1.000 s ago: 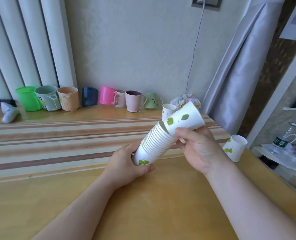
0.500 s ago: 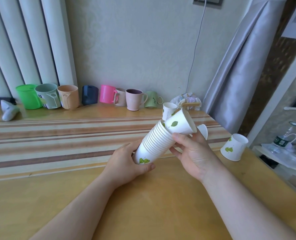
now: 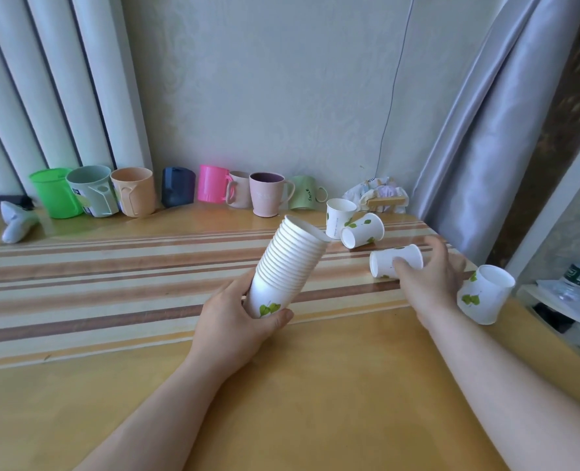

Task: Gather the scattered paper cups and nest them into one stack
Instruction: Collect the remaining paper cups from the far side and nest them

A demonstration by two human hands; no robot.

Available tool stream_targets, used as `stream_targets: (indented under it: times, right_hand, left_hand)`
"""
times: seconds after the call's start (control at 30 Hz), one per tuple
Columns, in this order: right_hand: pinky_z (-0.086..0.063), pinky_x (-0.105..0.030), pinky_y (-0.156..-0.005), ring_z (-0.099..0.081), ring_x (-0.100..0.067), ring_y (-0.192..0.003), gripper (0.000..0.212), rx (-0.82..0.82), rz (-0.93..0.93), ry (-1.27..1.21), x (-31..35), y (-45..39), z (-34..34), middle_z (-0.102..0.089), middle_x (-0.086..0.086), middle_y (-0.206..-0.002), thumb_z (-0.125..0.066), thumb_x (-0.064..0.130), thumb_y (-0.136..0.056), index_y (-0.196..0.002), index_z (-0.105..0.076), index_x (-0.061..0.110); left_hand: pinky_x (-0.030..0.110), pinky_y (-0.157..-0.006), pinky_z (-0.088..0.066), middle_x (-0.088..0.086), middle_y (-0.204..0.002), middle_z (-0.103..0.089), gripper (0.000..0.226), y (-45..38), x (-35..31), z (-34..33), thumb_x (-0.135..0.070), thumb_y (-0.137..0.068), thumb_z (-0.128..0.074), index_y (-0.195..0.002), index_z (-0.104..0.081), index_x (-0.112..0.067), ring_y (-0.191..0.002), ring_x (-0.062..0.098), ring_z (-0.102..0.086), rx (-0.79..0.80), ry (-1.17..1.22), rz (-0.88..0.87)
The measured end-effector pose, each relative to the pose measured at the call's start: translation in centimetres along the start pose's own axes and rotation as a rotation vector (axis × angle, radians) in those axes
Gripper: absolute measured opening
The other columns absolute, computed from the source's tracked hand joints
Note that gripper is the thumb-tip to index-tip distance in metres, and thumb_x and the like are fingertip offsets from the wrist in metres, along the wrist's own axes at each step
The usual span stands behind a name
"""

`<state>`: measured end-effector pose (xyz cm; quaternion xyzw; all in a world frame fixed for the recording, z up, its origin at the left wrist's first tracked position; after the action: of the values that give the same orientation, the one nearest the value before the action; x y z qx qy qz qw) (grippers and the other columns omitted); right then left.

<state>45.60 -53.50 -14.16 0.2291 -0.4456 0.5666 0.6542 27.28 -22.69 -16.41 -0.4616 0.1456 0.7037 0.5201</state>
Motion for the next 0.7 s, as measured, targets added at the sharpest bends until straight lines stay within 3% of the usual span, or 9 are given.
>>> stream_targets:
  times: [0.03, 0.1, 0.2, 0.33, 0.4, 0.47, 0.5, 0.6, 0.7]
  right_hand:
    - [-0.045, -0.049, -0.109, -0.039, -0.045, -0.143, 0.069, -0.003, -0.056, 0.045, -0.2, -0.9, -0.3, -0.034, -0.014, -0.157, -0.068, 0.046, -0.092, -0.155, -0.044, 0.033]
    - [-0.045, -0.054, -0.108, -0.042, -0.048, -0.14, 0.071, 0.025, -0.179, 0.076, -0.6, -2.3, -1.4, -0.041, -0.019, -0.154, -0.055, 0.061, -0.094, -0.157, -0.046, 0.029]
    - [-0.051, -0.057, -0.103, -0.054, -0.044, -0.124, 0.059, 0.062, -0.21, 0.038, -1.3, -2.8, -2.4, -0.062, -0.013, -0.133, -0.042, 0.065, -0.089, -0.131, -0.066, 0.031]
    - [-0.052, -0.042, -0.082, -0.065, -0.036, -0.104, 0.025, 0.111, -0.028, -0.24, -0.6, -1.2, -2.4, -0.07, -0.001, -0.102, -0.054, 0.045, -0.095, -0.095, -0.064, 0.022]
    - [-0.046, -0.037, -0.073, -0.064, -0.034, -0.102, 0.018, 0.167, 0.112, -0.261, 0.3, -0.7, -2.6, -0.067, -0.003, -0.099, -0.062, 0.032, -0.099, -0.088, -0.063, 0.018]
    - [-0.047, -0.036, -0.077, -0.062, -0.03, -0.107, 0.012, 0.189, 0.226, -0.214, 1.2, 0.2, -2.8, -0.065, 0.0, -0.107, -0.072, 0.027, -0.092, -0.09, -0.062, 0.022]
    - [-0.05, -0.037, -0.083, -0.062, -0.025, -0.111, 0.02, 0.194, 0.241, -0.2, 1.6, 0.7, -2.8, -0.065, 0.006, -0.114, -0.078, 0.027, -0.088, -0.097, -0.061, 0.028]
    - [-0.054, -0.039, -0.094, -0.063, -0.014, -0.116, 0.073, 0.287, 0.198, -0.221, 2.5, 2.1, -3.4, -0.062, 0.022, -0.125, -0.09, 0.03, -0.078, -0.131, -0.045, 0.053]
    - [-0.062, -0.044, -0.095, -0.07, -0.01, -0.116, 0.099, 0.377, 0.127, -0.383, 3.1, 3.1, -4.5, -0.07, 0.012, -0.127, -0.093, 0.023, -0.079, -0.156, -0.035, 0.047]
  left_hand:
    - [0.04, -0.084, -0.058, -0.017, -0.099, -0.07, 0.055, -0.1, 0.1, -0.1, -0.059, -0.068, -0.089, -0.117, -0.066, -0.049, -0.096, 0.01, -0.065, 0.003, 0.0, 0.004]
    - [0.041, -0.086, -0.058, -0.018, -0.101, -0.07, 0.059, -0.1, 0.1, -0.3, -0.06, -0.068, -0.088, -0.121, -0.065, -0.052, -0.097, 0.009, -0.064, 0.016, -0.015, -0.001]
    - [0.04, -0.088, -0.058, -0.021, -0.106, -0.07, 0.066, -0.1, 0.1, -0.3, -0.06, -0.068, -0.088, -0.128, -0.061, -0.057, -0.1, 0.007, -0.064, 0.025, -0.012, 0.002]
    - [0.038, -0.088, -0.057, -0.021, -0.106, -0.071, 0.065, 0.0, -0.1, -0.3, -0.056, -0.071, -0.089, -0.129, -0.06, -0.059, -0.1, 0.004, -0.063, 0.023, -0.013, 0.003]
    - [0.039, -0.087, -0.058, -0.021, -0.105, -0.071, 0.059, -0.1, -0.1, -0.3, -0.055, -0.072, -0.089, -0.122, -0.06, -0.063, -0.1, 0.004, -0.063, 0.028, -0.032, 0.006]
    - [0.038, -0.084, -0.058, -0.02, -0.103, -0.071, 0.054, 0.0, -0.3, -0.3, -0.054, -0.072, -0.09, -0.112, -0.056, -0.07, -0.098, 0.004, -0.064, 0.037, -0.035, 0.01]
    - [0.037, -0.083, -0.058, -0.02, -0.103, -0.071, 0.053, 0.0, -0.3, -0.3, -0.054, -0.073, -0.09, -0.111, -0.056, -0.07, -0.099, 0.004, -0.064, 0.039, -0.033, 0.009]
    - [0.038, -0.085, -0.058, -0.02, -0.103, -0.072, 0.055, 0.1, -0.6, -0.2, -0.055, -0.073, -0.089, -0.119, -0.059, -0.062, -0.1, 0.004, -0.064, 0.041, -0.035, 0.007]
    - [0.04, -0.085, -0.057, -0.02, -0.102, -0.072, 0.058, 0.1, -0.7, -0.2, -0.056, -0.074, -0.088, -0.125, -0.061, -0.056, -0.099, 0.005, -0.065, 0.05, -0.064, -0.002]
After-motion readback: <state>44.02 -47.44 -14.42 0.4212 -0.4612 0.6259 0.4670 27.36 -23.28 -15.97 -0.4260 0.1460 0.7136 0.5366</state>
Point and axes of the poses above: each hand's wrist, its own y-axis away from the middle knuckle, its own z-axis out of the back of the hand, x = y × z, the point moved 6 cm from there along -y, towards the middle knuckle
